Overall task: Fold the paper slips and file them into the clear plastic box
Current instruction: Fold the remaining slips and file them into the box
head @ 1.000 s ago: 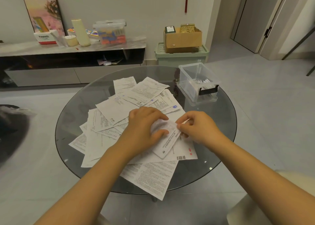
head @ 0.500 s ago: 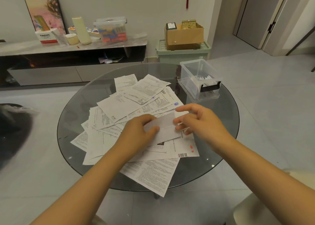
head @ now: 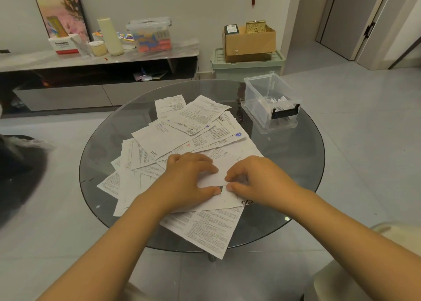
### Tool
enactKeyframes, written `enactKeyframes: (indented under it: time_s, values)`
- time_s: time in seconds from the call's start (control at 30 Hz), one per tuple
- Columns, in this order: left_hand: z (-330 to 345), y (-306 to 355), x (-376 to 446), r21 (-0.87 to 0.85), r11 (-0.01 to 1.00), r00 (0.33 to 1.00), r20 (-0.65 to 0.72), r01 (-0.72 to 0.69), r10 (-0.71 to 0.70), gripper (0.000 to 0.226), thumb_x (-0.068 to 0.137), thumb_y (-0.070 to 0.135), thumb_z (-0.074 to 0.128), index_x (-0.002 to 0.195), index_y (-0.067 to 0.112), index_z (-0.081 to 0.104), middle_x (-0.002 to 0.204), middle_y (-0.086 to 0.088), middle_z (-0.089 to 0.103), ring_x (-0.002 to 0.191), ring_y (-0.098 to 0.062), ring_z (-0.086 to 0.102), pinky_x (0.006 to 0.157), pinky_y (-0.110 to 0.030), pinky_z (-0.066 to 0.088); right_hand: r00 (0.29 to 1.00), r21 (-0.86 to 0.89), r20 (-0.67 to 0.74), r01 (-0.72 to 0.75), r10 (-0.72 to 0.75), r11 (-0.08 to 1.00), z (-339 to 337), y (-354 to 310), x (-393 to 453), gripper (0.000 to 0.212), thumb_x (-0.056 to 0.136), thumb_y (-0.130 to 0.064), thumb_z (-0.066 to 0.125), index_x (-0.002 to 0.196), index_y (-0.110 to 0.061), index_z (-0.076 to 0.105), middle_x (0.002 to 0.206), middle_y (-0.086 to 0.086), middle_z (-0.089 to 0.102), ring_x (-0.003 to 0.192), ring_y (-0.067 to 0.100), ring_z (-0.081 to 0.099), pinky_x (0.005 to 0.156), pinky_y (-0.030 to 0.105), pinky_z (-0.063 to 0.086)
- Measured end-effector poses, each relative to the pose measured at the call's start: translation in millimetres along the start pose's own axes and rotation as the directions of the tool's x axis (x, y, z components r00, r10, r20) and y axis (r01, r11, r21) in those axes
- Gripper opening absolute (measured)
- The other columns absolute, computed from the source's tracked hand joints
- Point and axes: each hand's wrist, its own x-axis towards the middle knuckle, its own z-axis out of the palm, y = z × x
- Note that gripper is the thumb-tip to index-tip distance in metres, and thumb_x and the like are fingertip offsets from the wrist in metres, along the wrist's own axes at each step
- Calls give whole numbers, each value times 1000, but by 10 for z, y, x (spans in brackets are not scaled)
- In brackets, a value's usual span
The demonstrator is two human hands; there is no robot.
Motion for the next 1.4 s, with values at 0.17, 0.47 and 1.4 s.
enactKeyframes:
  time_s: [0.17, 0.47, 1.4]
  values:
    - [-43, 62, -38, 36, 998, 998, -22, -50, 50, 34, 89, 36, 56, 121, 26, 61, 129, 13, 54, 121, -7, 46, 103, -24, 34, 996, -47, -69, 44, -48, 998, 40, -20, 2, 30, 84, -44, 60, 110, -32, 66, 110, -12, 66, 106, 12, 55, 90, 25, 39]
    - [-26, 176, -25, -129, 990, 989, -142, -58, 39, 12, 86, 30, 61, 87, 21, 70, 86, 9, 67, 82, -11, 59, 75, -33, 48, 969, -13, -238, 72, -73, 997, 181, -43, -3, 19, 90, -37, 56, 94, -25, 70, 90, -6, 64, 90, 13, 51, 68, 26, 37]
    - [10, 137, 159, -401, 863, 948, 59, 308, -311, 49, 76, 19, 76, 118, 29, 52, 89, 9, 53, 73, -7, 49, 73, -25, 43, 967, 155, -93, -221, 237, 963, 92, 126, 38, 46, 81, -29, 66, 119, -36, 40, 124, -8, 39, 114, 17, 30, 92, 29, 23]
